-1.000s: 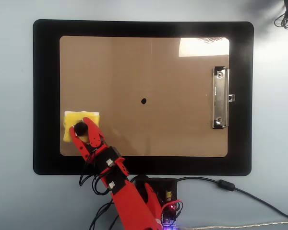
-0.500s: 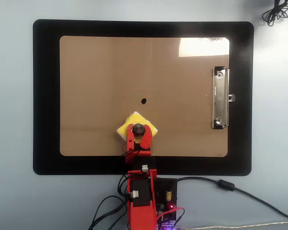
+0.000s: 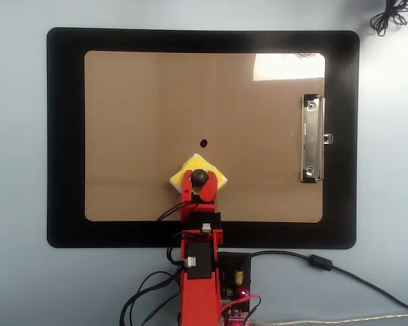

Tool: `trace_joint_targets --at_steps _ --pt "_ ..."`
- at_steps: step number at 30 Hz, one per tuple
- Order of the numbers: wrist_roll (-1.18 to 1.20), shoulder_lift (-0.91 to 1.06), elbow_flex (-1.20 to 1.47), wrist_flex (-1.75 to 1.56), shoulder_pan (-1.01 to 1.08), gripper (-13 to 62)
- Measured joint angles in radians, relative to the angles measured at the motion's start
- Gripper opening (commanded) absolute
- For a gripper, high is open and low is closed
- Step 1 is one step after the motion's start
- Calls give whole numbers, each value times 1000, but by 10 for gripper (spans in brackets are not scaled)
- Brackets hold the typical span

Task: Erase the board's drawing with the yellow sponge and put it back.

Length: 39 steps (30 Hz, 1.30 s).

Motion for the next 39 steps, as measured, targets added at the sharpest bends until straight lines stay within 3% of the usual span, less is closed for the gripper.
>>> trace_joint_targets --at_steps 8,15,19,27,35,39 --pt "26 -149 -49 -109 54 -82" --pt "37 -423 -181 -354 84 -82" --pt "34 -408 -156 -377 89 -82" --pt "38 -140 81 -322 77 -82" --pt "34 -474 -218 -325 87 -82" --pt "34 -431 -173 -345 75 -82"
